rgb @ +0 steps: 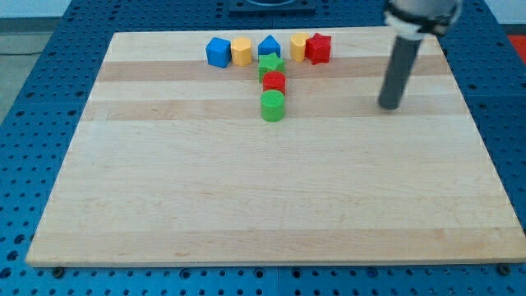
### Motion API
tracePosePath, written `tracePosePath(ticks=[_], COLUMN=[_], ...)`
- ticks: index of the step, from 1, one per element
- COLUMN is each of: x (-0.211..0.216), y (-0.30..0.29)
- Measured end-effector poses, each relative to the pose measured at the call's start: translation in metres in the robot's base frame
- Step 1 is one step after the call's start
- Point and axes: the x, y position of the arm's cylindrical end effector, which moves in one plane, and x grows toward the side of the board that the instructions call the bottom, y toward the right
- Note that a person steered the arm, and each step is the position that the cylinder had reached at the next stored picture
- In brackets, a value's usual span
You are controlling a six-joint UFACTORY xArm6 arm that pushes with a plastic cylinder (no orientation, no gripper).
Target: Move the yellow heart into the green star
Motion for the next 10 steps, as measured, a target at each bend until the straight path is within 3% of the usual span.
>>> tracePosePath(ticks=[1,2,3,4,7,10], x=[-0.054,-0.107,-0.157,-0.175,-0.16,-0.153], y=[0.033,0.023,-0.007,-0.044,-0.132,-0.135])
